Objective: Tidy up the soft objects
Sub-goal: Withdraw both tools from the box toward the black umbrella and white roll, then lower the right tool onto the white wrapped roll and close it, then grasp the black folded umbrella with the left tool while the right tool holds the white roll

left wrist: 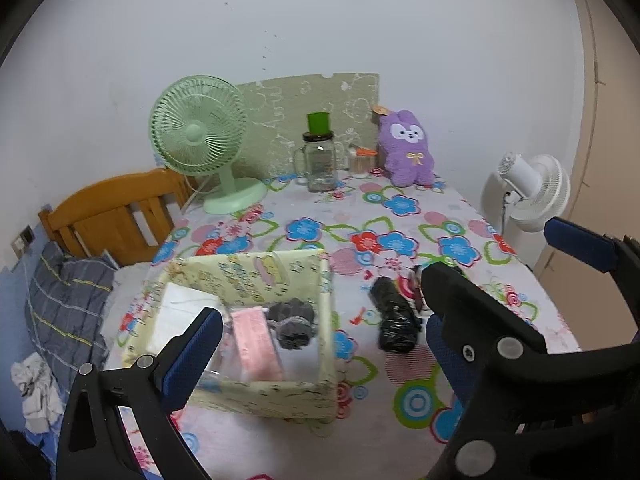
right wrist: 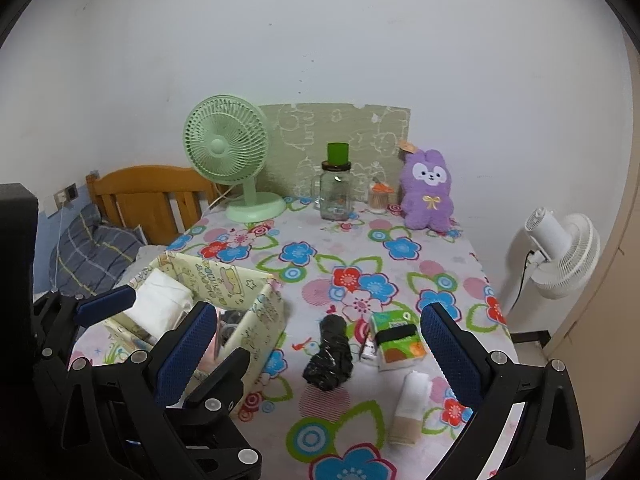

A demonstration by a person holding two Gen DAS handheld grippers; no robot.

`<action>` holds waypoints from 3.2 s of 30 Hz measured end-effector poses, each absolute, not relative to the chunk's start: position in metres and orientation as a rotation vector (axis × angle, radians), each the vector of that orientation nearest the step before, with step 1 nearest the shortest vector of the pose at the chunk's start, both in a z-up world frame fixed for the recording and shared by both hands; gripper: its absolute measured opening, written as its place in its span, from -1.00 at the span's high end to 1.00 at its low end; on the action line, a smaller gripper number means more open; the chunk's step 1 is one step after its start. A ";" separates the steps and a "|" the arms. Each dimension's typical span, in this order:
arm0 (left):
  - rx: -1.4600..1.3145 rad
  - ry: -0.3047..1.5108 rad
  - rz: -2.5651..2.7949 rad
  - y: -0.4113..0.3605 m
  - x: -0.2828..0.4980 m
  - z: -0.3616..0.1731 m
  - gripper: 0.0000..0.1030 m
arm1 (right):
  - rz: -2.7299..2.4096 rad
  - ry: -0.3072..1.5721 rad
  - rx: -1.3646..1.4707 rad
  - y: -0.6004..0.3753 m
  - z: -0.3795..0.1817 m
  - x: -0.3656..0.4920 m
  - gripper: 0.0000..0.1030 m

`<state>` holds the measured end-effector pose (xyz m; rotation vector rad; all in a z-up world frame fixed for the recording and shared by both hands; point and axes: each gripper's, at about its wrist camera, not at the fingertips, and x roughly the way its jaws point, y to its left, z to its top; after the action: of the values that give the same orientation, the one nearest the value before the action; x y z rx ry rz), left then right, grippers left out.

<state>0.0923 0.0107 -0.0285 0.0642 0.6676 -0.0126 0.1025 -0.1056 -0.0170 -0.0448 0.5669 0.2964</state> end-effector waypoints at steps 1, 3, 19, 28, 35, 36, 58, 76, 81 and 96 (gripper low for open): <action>0.063 0.664 -0.017 0.007 0.092 -0.029 -0.99 | 0.294 0.572 -0.040 -0.109 -0.018 0.102 -1.00; 0.061 0.654 -0.023 0.002 0.090 -0.031 -0.99 | 0.287 0.579 -0.029 -0.115 -0.021 0.101 -1.00; 0.003 0.713 -0.085 -0.034 0.092 -0.063 -0.97 | 0.192 0.628 0.033 -0.169 -0.054 0.102 -0.99; 0.001 0.758 -0.106 -0.048 0.101 -0.085 -0.82 | 0.161 0.667 0.033 -0.182 -0.076 0.107 -0.93; 0.007 0.788 -0.107 -0.056 0.110 -0.103 -0.75 | 0.148 0.722 0.044 -0.189 -0.098 0.116 -0.81; 0.008 0.798 -0.107 -0.057 0.112 -0.106 -0.73 | 0.148 0.730 0.044 -0.189 -0.101 0.117 -0.79; 0.037 0.901 -0.074 -0.068 0.146 -0.154 -0.63 | 0.176 0.893 0.047 -0.187 -0.162 0.162 -0.27; 0.052 0.932 -0.060 -0.070 0.153 -0.164 -0.62 | 0.198 0.956 0.060 -0.184 -0.177 0.170 0.42; 0.041 0.908 -0.053 -0.069 0.151 -0.157 -0.62 | 0.191 0.937 0.063 -0.187 -0.168 0.166 0.42; 0.026 0.828 -0.046 -0.073 0.162 -0.129 -0.62 | 0.182 0.842 0.066 -0.191 -0.135 0.169 0.42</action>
<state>0.1617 -0.0735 -0.1293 0.0260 0.8279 -0.0461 0.1686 -0.1913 -0.1345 0.0657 0.8422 0.1822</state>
